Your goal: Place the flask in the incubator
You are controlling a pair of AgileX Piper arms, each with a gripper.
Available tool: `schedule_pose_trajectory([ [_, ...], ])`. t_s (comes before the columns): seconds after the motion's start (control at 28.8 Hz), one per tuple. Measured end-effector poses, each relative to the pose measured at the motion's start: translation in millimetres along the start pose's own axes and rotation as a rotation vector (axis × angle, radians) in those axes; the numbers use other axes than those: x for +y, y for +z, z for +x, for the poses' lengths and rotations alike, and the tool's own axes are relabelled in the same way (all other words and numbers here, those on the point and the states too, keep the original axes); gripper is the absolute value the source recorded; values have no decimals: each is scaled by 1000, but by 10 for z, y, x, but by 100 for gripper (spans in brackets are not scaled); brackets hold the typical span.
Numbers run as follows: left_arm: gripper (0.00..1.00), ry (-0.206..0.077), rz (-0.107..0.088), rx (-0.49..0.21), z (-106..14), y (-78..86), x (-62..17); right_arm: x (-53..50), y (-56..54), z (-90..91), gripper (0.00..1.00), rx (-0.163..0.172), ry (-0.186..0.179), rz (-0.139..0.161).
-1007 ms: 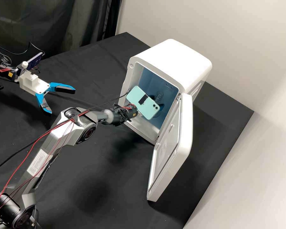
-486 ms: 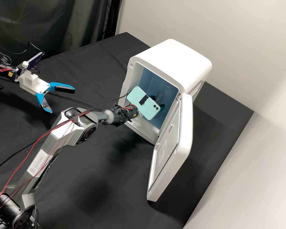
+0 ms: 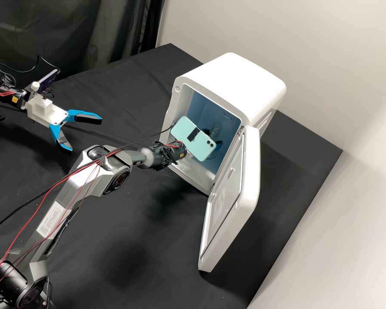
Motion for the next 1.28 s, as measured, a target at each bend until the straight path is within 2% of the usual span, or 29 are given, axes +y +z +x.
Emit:
schedule_pose_trajectory([
  [0.1, 100, 0, 0, 0, 0, 0, 0, 3, 6, 0, 100, -6, 3, -23],
  [0.21, 100, 0, 0, 0, 0, 0, 0, -1, 11, -2, 100, -9, 2, -22],
  [0.45, 100, 0, 0, 0, 0, 0, 0, -67, 60, -15, 100, -34, -46, -24],
  [0.59, 100, 0, 0, 0, 0, 0, 0, -70, 58, -15, 100, -32, -51, -33],
  [0.69, 100, 0, 0, 0, 0, 0, 0, -96, 71, -23, 100, -26, -63, -57],
  [0.76, 100, 0, 0, 0, 0, 0, 0, -126, 94, -35, 100, -28, -75, -50],
  [0.9, 100, 1, 1, 0, -1, 1, 3, -164, 122, -67, 100, -19, -100, -22],
  [0.94, 100, 3, 2, -1, -2, 2, 8, -151, 131, -78, 100, -9, -106, 6],
  [1.08, 100, 7, 3, -1, -5, 5, 17, -88, 139, -125, 100, 32, -106, 67],
  [1.15, 100, 7, 3, -1, -5, 5, 17, -45, 145, -141, 100, 46, -98, 100],
  [1.22, 100, 7, 3, -1, -5, 5, 17, 3, 123, -157, 100, 76, -85, 128],
  [1.28, 100, 7, 3, -1, -5, 5, 17, 24, 122, -166, 100, 79, -82, 157],
])
